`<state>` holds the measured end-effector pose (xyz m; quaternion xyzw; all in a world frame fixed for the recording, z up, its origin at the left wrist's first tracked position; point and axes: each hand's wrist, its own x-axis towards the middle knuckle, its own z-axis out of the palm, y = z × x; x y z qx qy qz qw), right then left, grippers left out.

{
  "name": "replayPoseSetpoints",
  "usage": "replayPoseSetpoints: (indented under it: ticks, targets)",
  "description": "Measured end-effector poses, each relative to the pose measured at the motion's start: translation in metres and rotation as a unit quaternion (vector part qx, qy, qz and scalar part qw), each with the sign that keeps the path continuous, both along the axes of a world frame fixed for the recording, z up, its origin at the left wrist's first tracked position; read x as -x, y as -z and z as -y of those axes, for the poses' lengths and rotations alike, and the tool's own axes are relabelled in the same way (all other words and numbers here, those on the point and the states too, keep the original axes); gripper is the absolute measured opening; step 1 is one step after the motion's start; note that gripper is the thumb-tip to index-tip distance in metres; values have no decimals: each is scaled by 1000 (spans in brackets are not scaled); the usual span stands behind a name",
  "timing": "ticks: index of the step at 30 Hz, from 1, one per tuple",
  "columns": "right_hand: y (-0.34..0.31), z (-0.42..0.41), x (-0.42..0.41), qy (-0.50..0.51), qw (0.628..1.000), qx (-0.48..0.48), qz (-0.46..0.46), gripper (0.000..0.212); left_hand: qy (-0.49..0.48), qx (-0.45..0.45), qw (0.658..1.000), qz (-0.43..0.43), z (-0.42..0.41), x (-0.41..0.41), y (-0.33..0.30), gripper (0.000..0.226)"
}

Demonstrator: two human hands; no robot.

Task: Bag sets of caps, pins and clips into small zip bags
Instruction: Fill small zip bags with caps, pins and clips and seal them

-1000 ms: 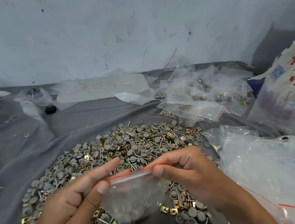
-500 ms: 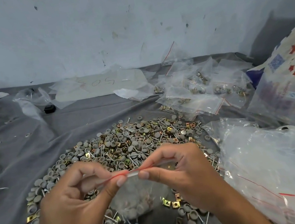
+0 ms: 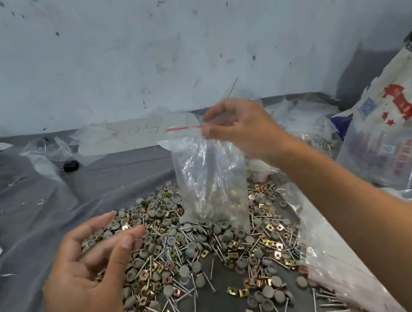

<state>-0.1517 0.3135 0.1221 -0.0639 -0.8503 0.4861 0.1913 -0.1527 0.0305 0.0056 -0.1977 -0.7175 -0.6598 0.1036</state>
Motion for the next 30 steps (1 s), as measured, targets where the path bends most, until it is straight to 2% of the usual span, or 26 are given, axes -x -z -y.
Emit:
replayPoseSetpoints:
  ticks: [3,5,7,10,12,14,16,19,21,23,25,28,30]
  targets:
    - [-29,-52,26,158,978,106,-81,17,-2,30,1000,-4,1,-1,1,32]
    - [-35,-94,29,249,952,162,-80,8,-3,49,999,-14,1,0,5,33]
    - [-23,-129,20,300,928,219,-2,16,-3,59,998,-23,0,0,7,34]
    - [34,-160,-13,275,919,221,175,17,2,49,999,-18,-1,2,8,47]
    - [70,-164,-42,266,906,234,231,15,6,47,999,-19,-2,2,9,47]
    - [86,-161,-69,248,905,241,246,12,9,49,999,-18,-3,3,11,49]
    - [88,-159,-96,248,925,179,225,8,11,60,998,-23,-3,2,13,49]
    - [91,-146,-150,199,953,-30,225,21,16,85,996,-33,-5,-1,13,50]
    - [105,-130,-189,124,926,-181,306,40,23,85,996,-32,-6,-2,13,51]
    - [128,-116,-218,112,886,-290,343,48,31,87,995,-31,-8,-5,11,54]
    - [141,-108,-229,159,896,-300,286,29,36,96,994,-33,-11,-9,7,55]
    - [144,-109,-230,219,917,-261,207,30,35,124,991,-45,-16,-17,2,50]
    - [140,-106,-226,204,925,-231,224,15,40,132,989,-47,-19,-21,1,48]
